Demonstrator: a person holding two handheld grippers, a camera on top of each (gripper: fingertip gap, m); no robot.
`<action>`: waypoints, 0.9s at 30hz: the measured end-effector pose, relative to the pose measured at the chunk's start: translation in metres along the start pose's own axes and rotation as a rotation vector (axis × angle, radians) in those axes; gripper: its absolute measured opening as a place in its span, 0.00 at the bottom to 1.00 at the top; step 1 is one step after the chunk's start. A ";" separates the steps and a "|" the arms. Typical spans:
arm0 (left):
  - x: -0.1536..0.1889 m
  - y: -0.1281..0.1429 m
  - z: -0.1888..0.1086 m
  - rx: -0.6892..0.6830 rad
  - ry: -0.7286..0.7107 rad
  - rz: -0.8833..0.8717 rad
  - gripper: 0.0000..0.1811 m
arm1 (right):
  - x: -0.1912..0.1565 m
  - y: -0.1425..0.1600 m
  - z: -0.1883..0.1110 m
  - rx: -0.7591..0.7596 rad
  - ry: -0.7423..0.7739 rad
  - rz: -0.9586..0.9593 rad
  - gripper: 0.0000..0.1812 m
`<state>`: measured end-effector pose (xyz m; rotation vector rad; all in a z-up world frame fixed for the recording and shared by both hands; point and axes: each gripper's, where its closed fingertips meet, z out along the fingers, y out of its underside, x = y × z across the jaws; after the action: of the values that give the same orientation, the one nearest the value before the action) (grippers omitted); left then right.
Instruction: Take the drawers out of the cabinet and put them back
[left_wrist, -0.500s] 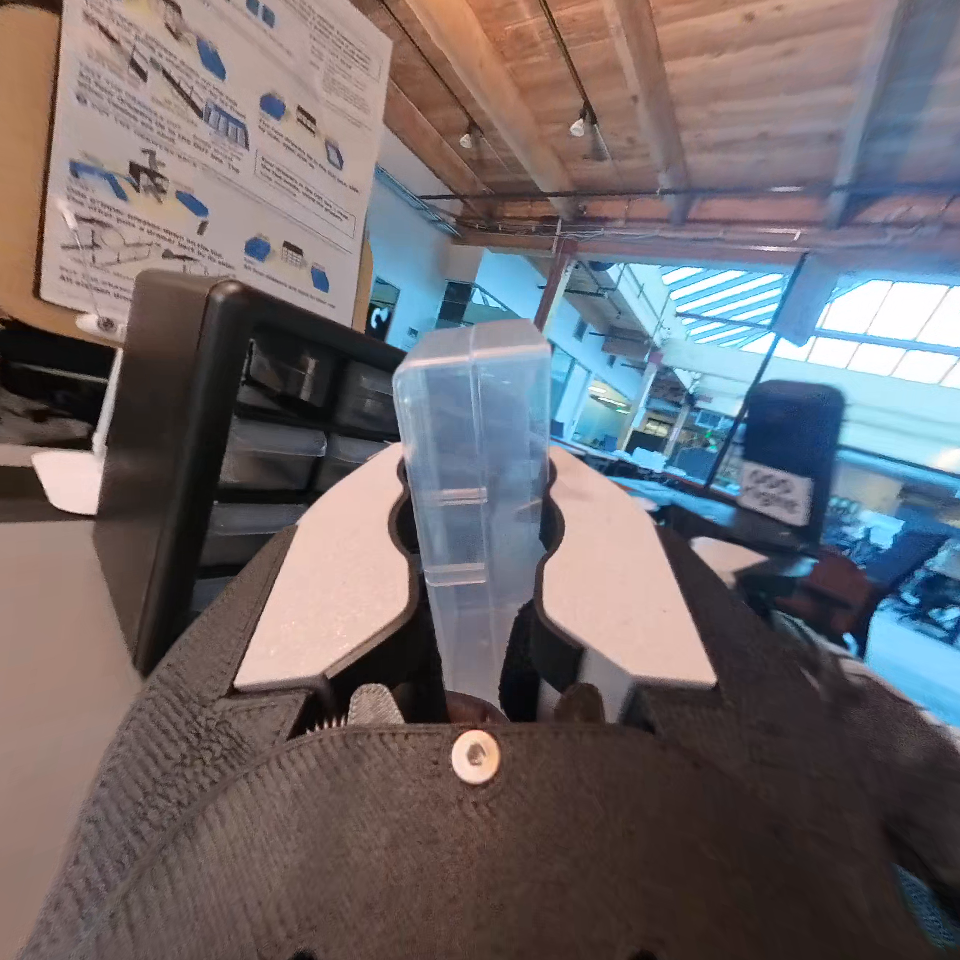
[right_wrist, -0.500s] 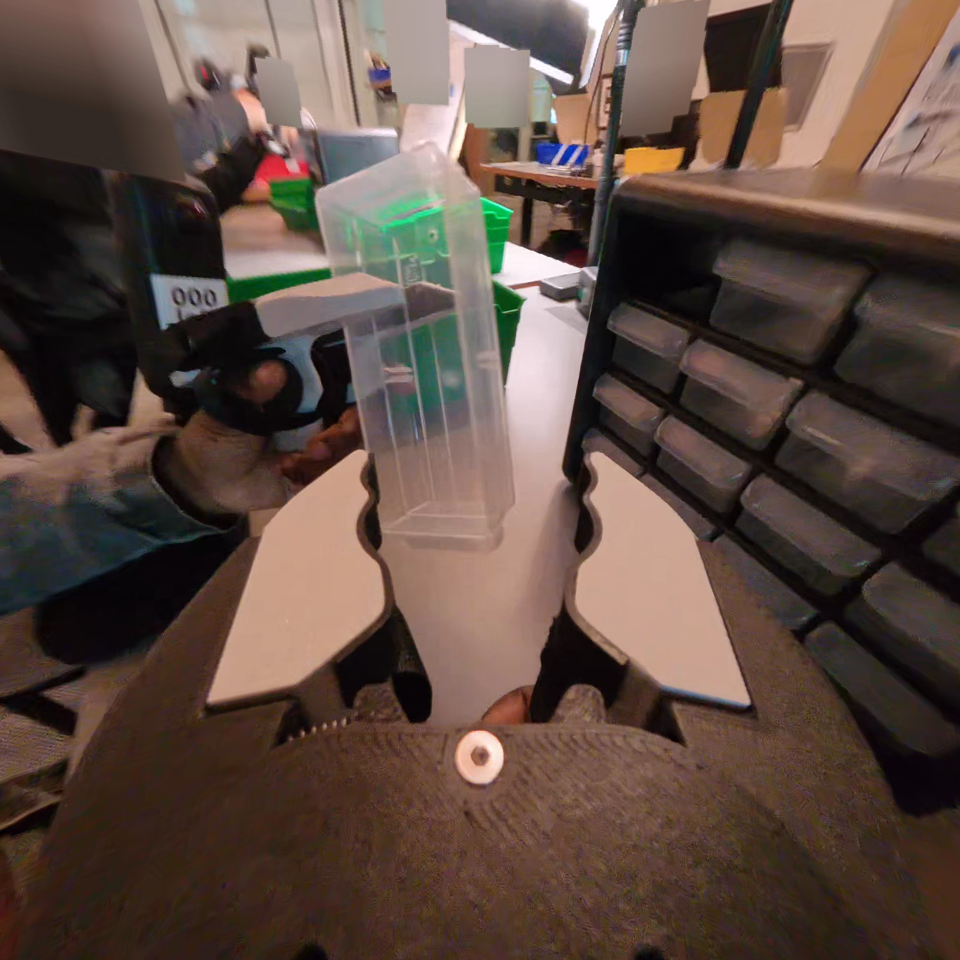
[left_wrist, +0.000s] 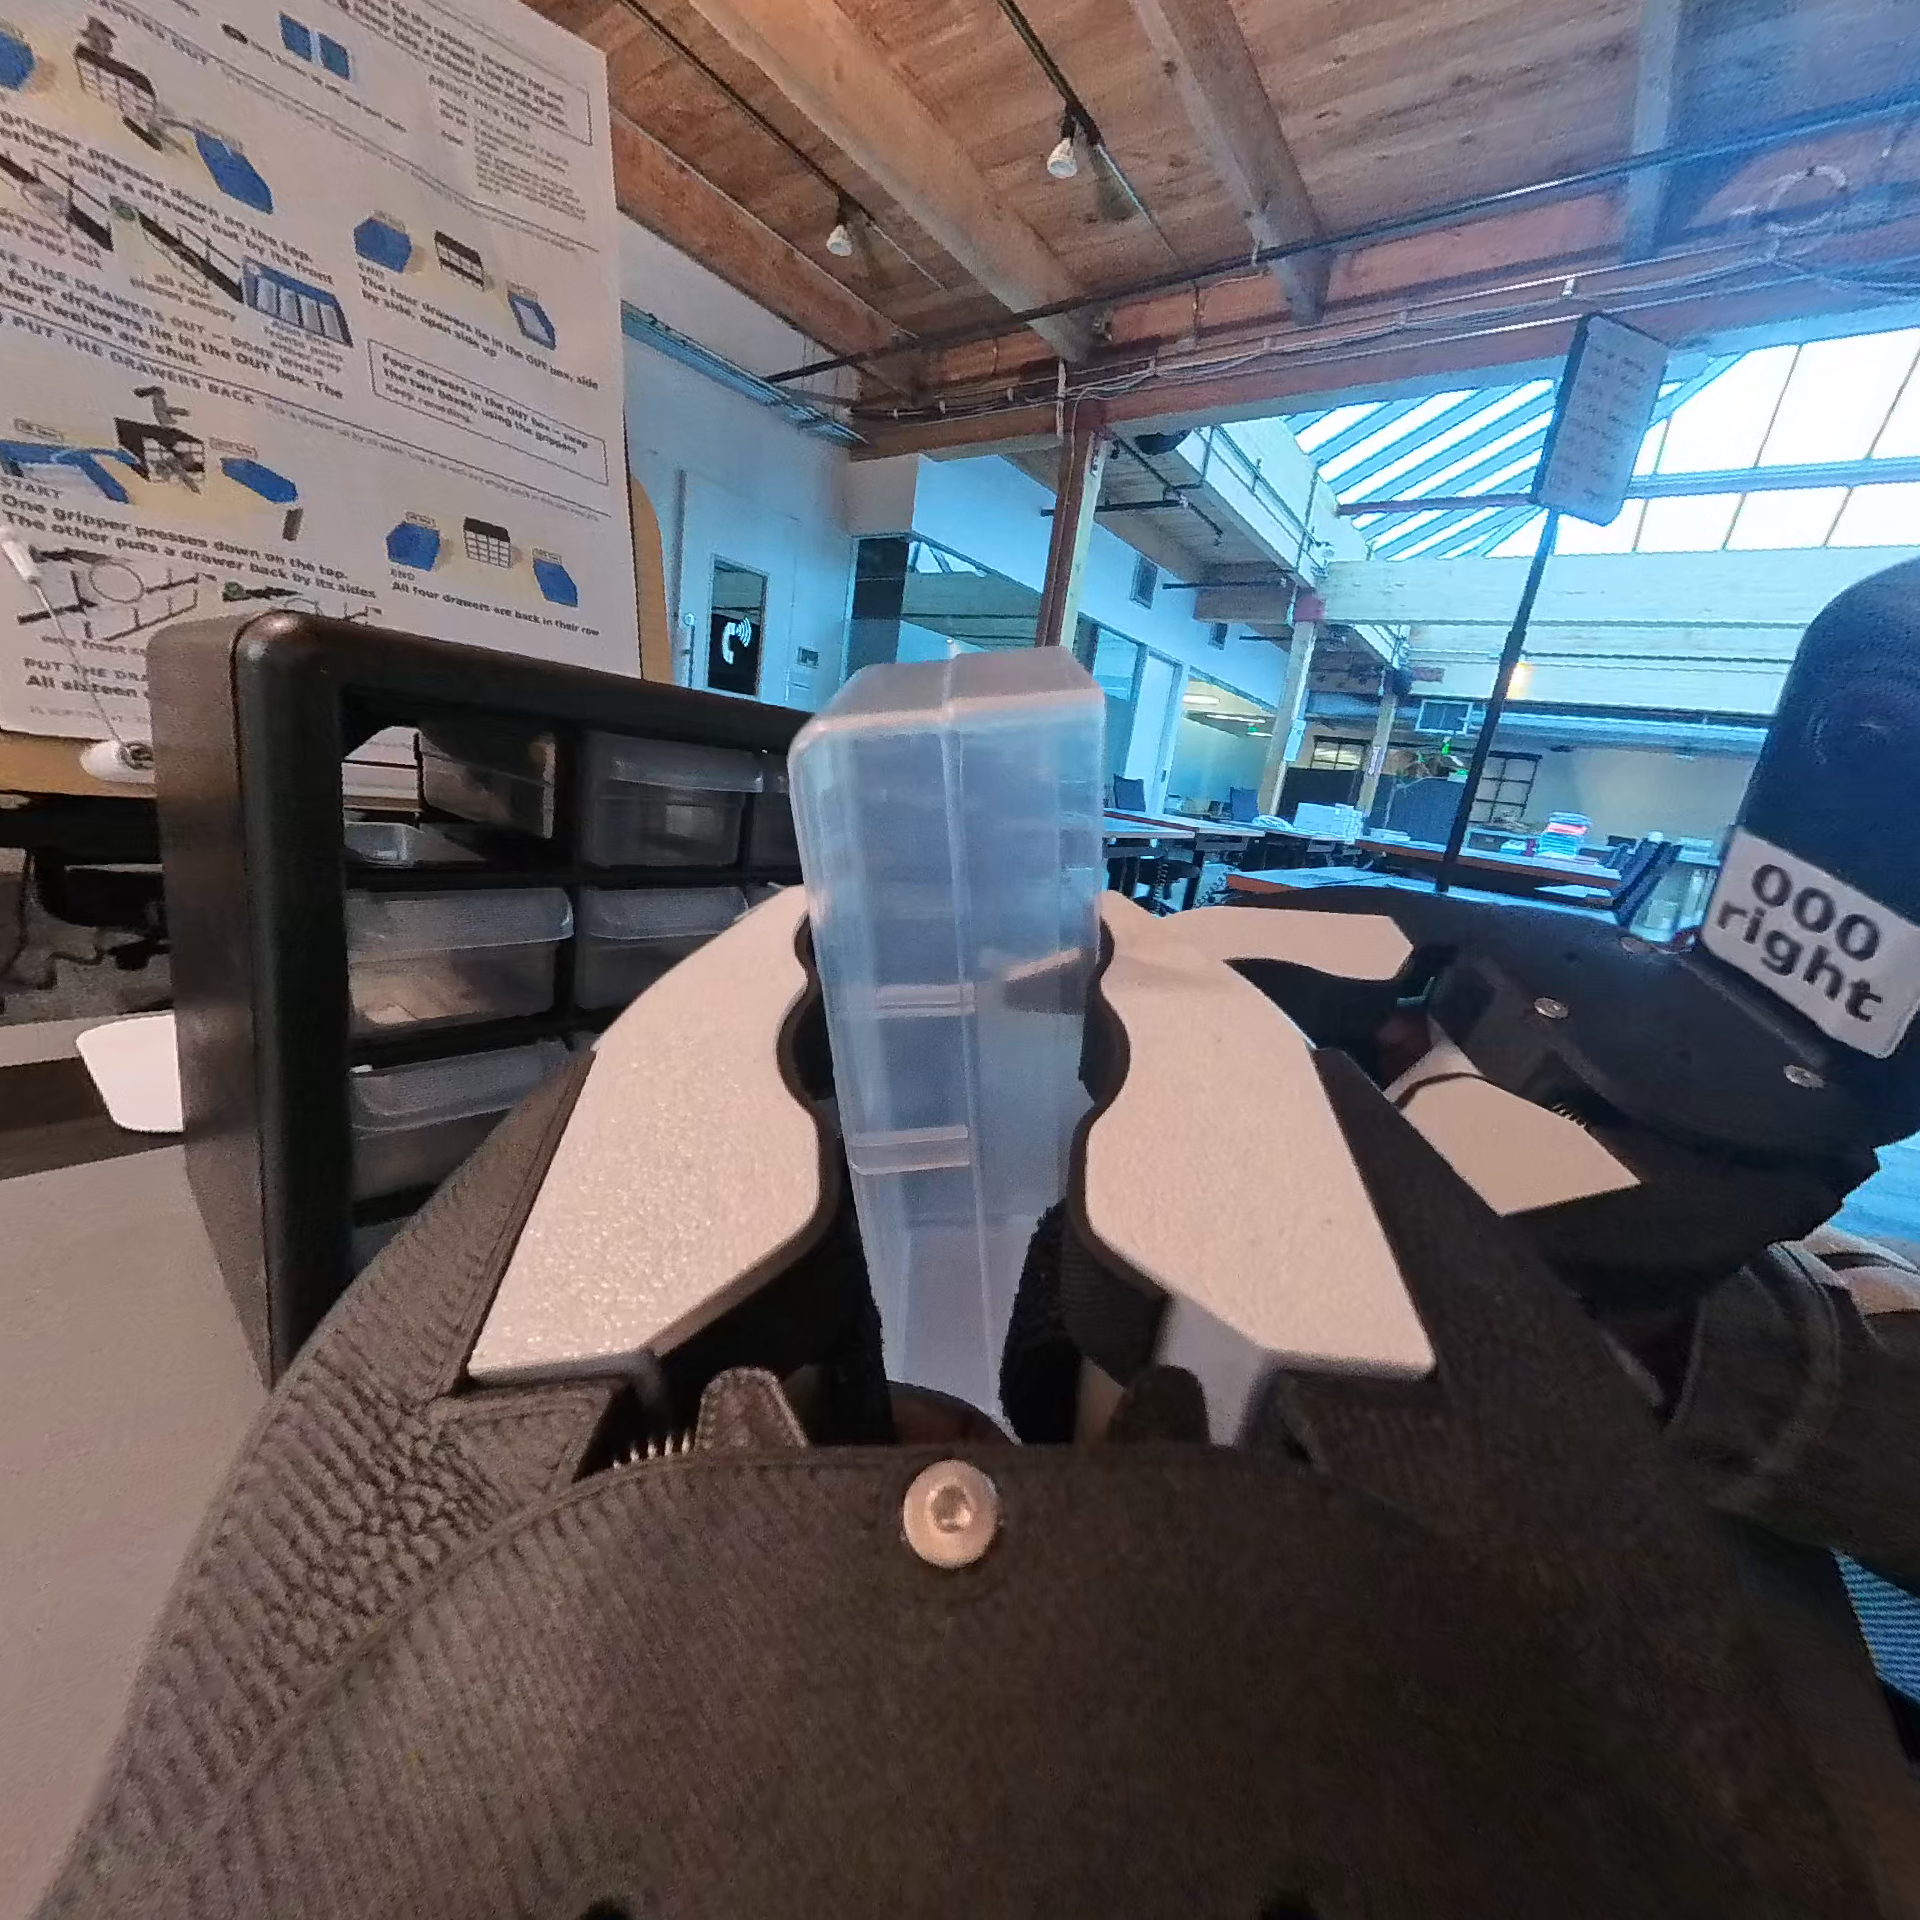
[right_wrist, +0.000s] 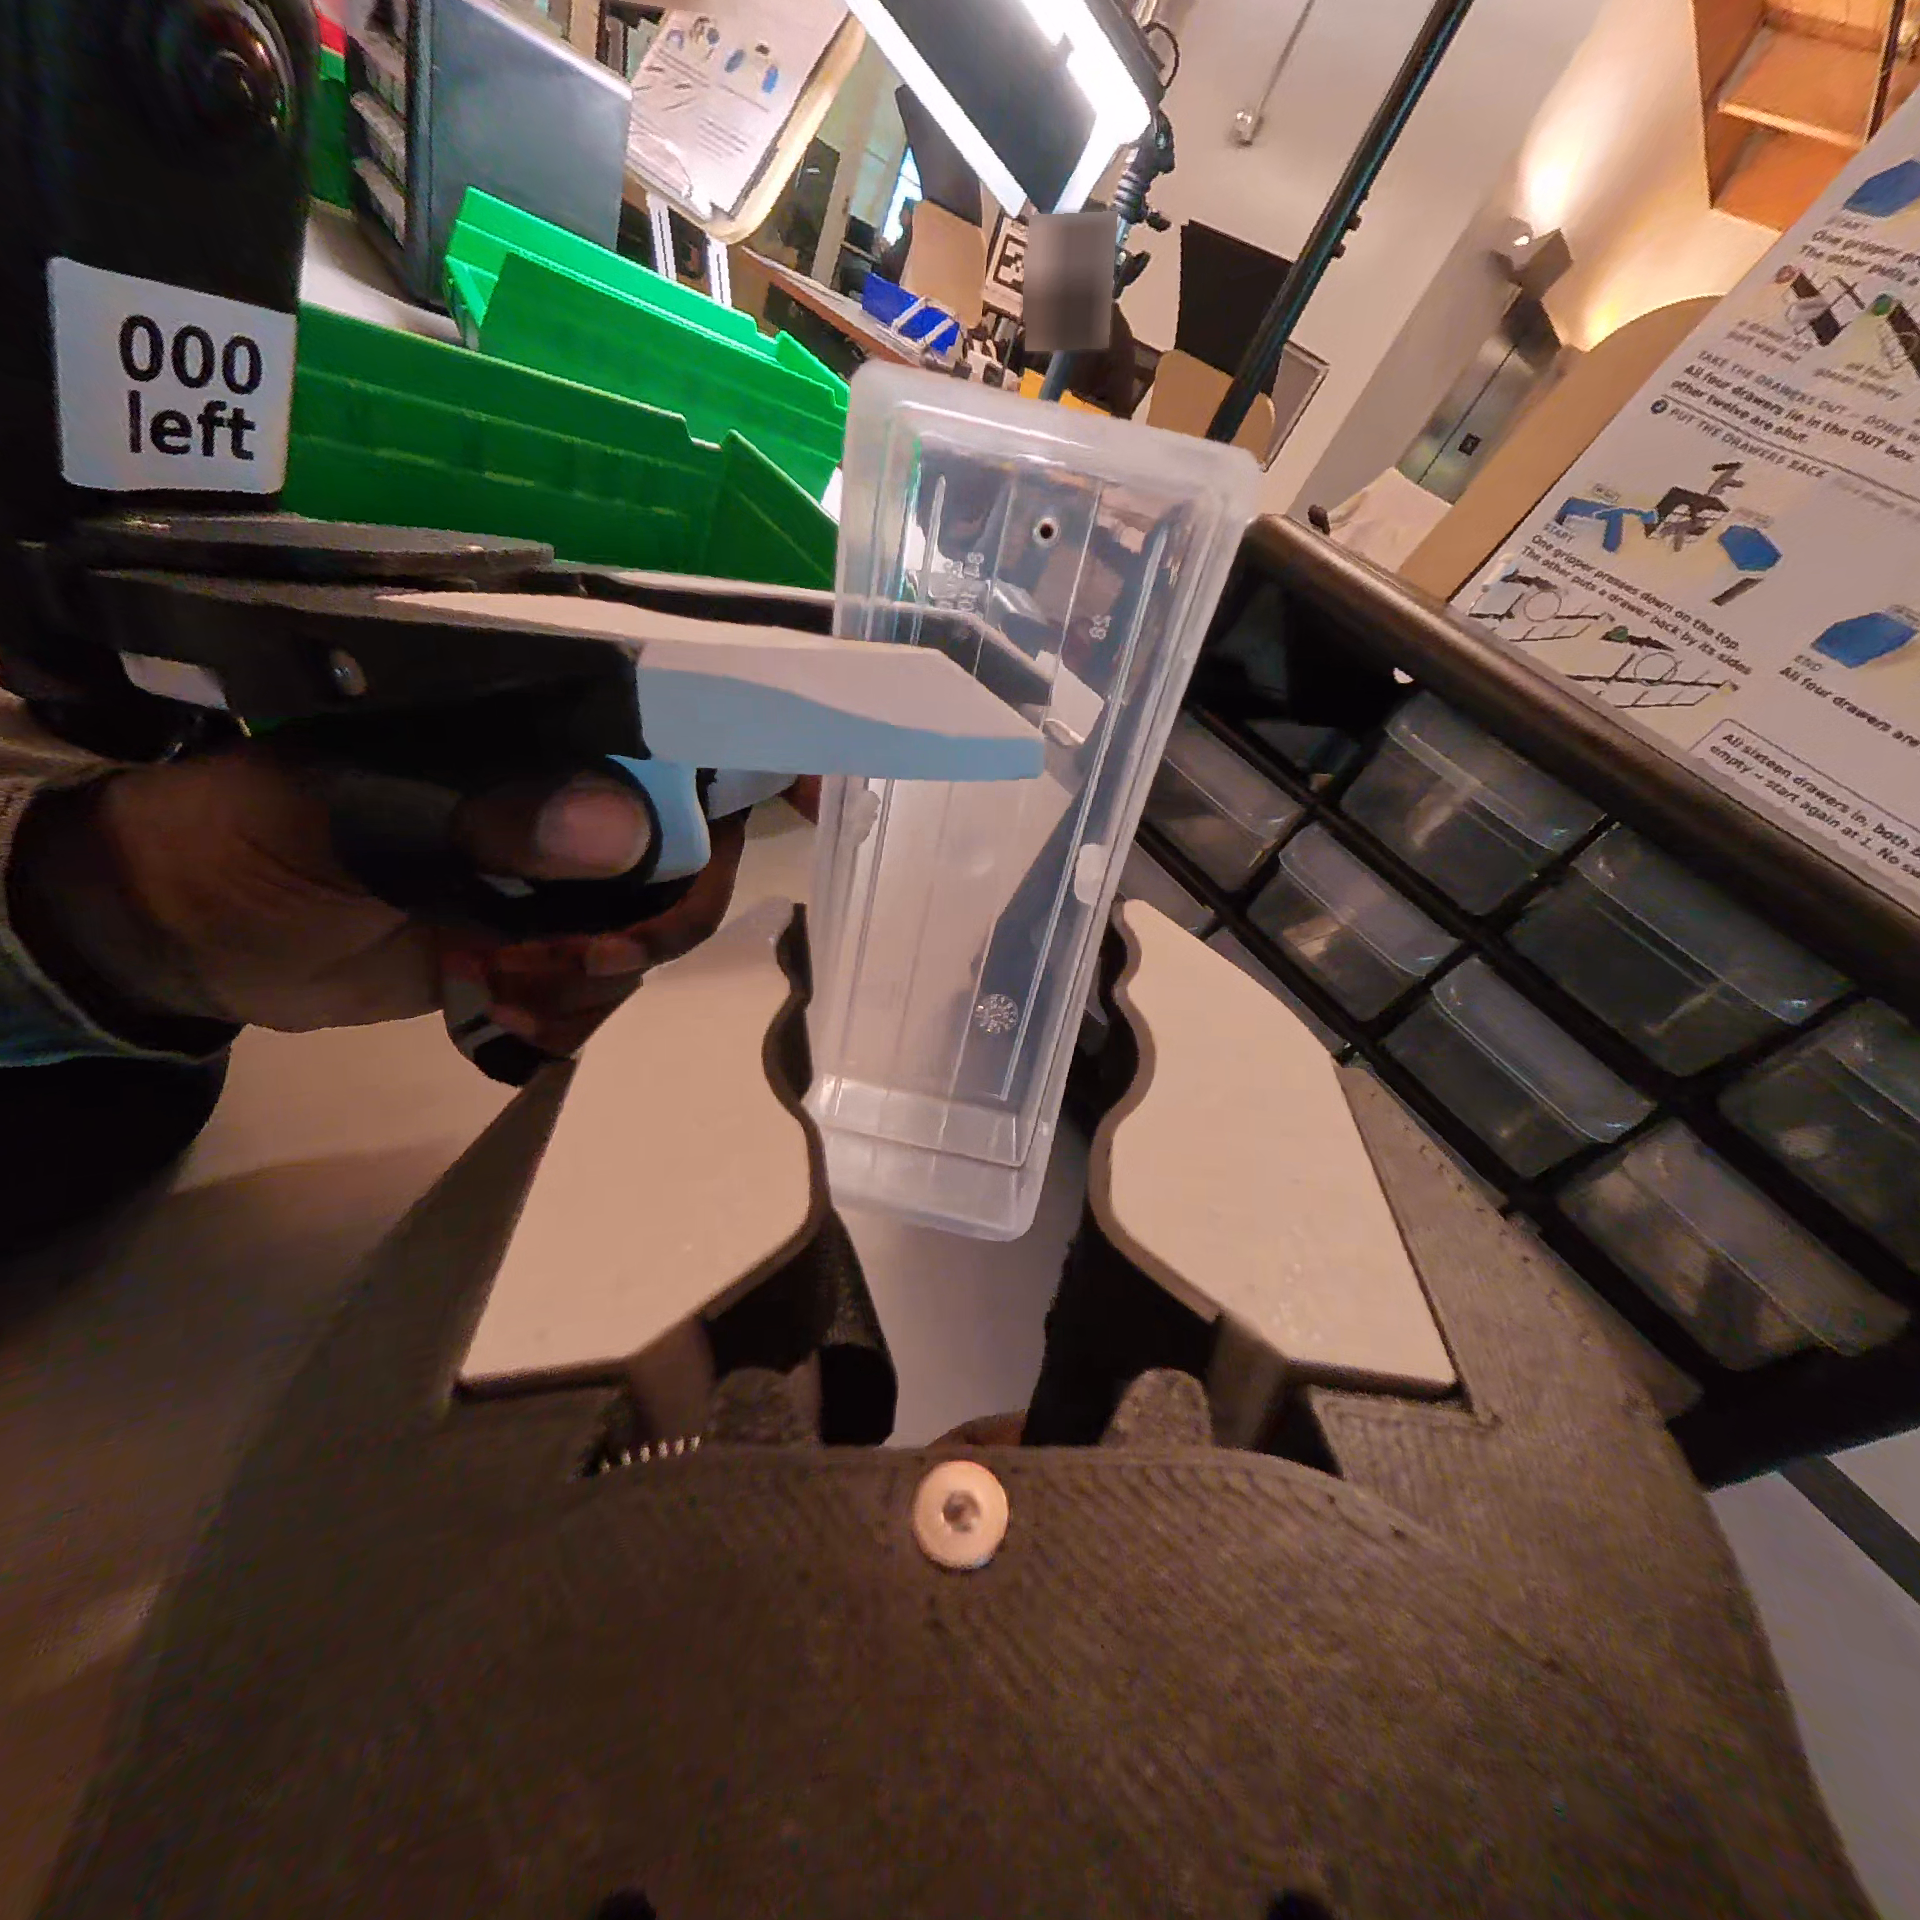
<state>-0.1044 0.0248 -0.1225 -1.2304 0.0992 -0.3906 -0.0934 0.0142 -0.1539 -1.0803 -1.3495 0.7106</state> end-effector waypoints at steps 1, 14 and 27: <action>0.001 0.000 0.000 0.000 0.000 0.008 0.25 | 0.000 -0.001 0.000 0.005 -0.002 -0.001 0.29; 0.012 -0.007 -0.001 0.056 0.013 0.100 0.25 | -0.001 -0.005 0.000 0.012 0.016 0.010 0.30; 0.016 -0.011 -0.002 0.086 0.037 0.114 0.39 | 0.137 -0.017 -0.129 -0.370 0.071 -0.465 0.29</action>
<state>-0.0923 0.0143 -0.1106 -1.1275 0.1820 -0.3154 0.0484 0.1057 -0.0691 -1.0088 -1.6324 0.0798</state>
